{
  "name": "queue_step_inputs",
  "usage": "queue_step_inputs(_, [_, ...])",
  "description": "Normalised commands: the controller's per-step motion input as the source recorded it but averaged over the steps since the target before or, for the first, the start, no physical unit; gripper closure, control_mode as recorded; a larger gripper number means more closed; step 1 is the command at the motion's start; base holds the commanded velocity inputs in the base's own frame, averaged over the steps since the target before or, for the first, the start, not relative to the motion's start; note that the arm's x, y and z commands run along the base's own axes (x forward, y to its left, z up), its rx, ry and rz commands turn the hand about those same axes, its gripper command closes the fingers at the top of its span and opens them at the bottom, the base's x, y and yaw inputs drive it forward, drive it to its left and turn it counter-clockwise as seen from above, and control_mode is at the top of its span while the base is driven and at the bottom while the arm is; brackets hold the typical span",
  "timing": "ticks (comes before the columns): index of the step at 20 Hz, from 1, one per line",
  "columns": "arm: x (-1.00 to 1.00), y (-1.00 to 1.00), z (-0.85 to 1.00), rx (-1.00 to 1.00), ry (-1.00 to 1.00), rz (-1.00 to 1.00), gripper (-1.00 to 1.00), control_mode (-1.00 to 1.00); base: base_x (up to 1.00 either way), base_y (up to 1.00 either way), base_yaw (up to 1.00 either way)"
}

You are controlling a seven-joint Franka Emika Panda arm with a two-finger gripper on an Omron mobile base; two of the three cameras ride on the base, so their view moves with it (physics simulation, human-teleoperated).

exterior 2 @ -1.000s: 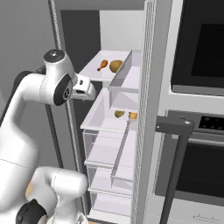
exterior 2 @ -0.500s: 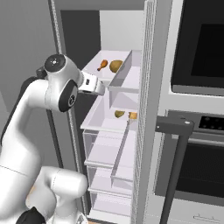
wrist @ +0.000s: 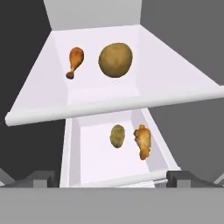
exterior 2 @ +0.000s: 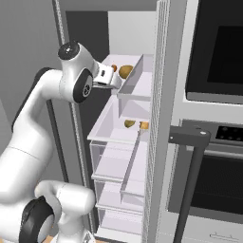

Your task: Place one potato and one chicken drumstick in each tupperware on the nearby counter, to pack two identical lunches.

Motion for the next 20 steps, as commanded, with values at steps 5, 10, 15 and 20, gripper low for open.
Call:
queue_step_inputs(5, [0.69,-0.18,0.0,0.0,0.0,0.0,-1.0,-1.0,0.0,0.0,0.0])
queue_step_inputs(10, [0.84,-0.21,0.0,0.0,0.0,0.0,-1.0,-1.0,0.0,0.0,0.0])
queue_step_inputs(15, [0.71,-0.02,-0.04,0.0,0.01,0.0,-1.0,-1.0,0.0,0.0,0.0])
queue_step_inputs(20, [0.54,-0.05,-0.07,0.0,0.01,0.0,-1.0,-1.0,0.0,0.0,0.0])
